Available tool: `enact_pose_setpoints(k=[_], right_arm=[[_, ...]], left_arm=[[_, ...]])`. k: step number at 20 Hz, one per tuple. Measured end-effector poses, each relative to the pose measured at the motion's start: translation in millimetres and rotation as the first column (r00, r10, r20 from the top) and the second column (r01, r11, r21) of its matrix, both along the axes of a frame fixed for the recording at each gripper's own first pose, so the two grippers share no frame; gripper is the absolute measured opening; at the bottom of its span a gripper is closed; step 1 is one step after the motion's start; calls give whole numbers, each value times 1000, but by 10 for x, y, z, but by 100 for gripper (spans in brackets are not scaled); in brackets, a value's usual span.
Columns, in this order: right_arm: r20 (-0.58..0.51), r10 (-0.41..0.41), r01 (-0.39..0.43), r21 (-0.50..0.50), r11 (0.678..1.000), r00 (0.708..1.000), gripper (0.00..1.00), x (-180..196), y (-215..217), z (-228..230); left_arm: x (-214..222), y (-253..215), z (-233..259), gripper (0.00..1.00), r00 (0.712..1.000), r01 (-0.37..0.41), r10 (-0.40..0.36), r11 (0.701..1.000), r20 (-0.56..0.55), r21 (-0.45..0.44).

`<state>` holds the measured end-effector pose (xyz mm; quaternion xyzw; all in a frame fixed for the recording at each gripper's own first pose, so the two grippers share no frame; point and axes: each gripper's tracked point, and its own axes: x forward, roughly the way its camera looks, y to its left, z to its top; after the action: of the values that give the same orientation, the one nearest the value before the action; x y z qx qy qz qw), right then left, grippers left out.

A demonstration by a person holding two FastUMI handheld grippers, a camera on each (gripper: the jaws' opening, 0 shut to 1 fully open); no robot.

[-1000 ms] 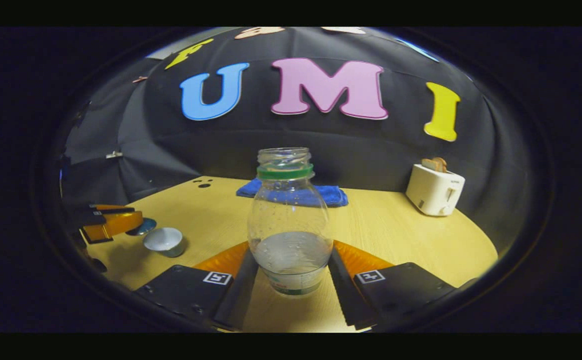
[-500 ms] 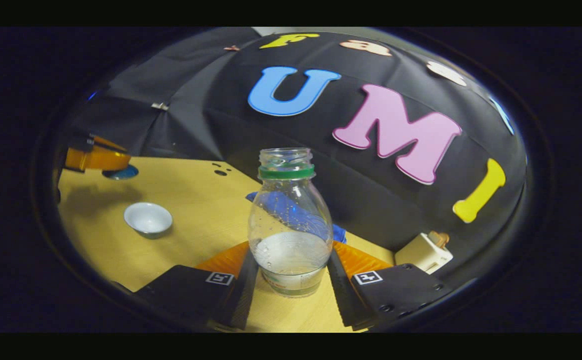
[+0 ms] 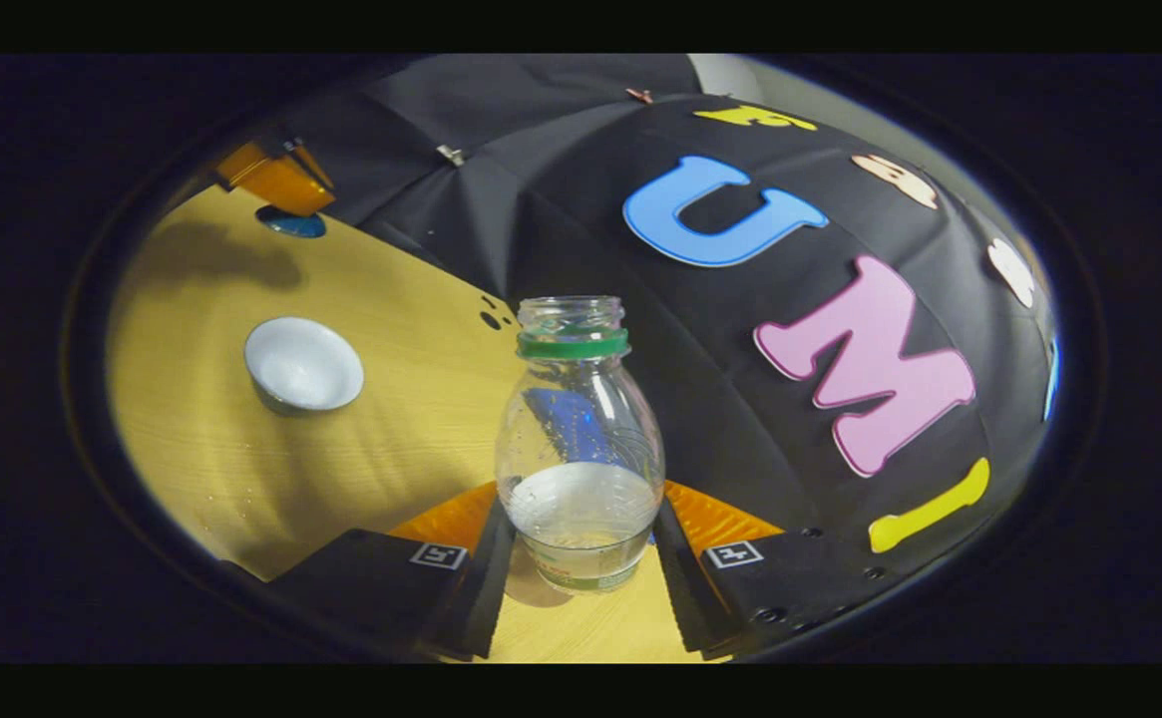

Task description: Open the teacup lid with one hand, grasp the water bottle and pour water into the teacup with the other hand; after pouring, place the water bottle on the coaster and then close the teacup lid.

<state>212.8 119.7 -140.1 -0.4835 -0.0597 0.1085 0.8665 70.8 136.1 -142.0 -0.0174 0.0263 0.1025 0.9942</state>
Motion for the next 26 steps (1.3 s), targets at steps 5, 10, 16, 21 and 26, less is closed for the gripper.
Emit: enact_pose_setpoints(k=[5,10,16,21,26], right_arm=[[36,25,-21,-96,995,999,71,85,120,-72],[67,77,-60,-221,974,995,71,152,251,-147],[83,149,-112,-338,934,985,71,238,396,-239],[113,191,-128,-416,900,975,71,274,477,-295],[136,229,-140,-473,870,964,67,296,553,-318]], left_arm=[[16,68,-73,24,1000,7,-7,1000,0,-12],[80,81,-93,20,1000,19,-18,1000,8,-19],[124,99,-154,24,1000,26,-26,999,17,-39],[126,163,-245,24,1000,14,-13,998,11,-53],[103,208,-320,24,1000,4,-4,998,4,-70]])
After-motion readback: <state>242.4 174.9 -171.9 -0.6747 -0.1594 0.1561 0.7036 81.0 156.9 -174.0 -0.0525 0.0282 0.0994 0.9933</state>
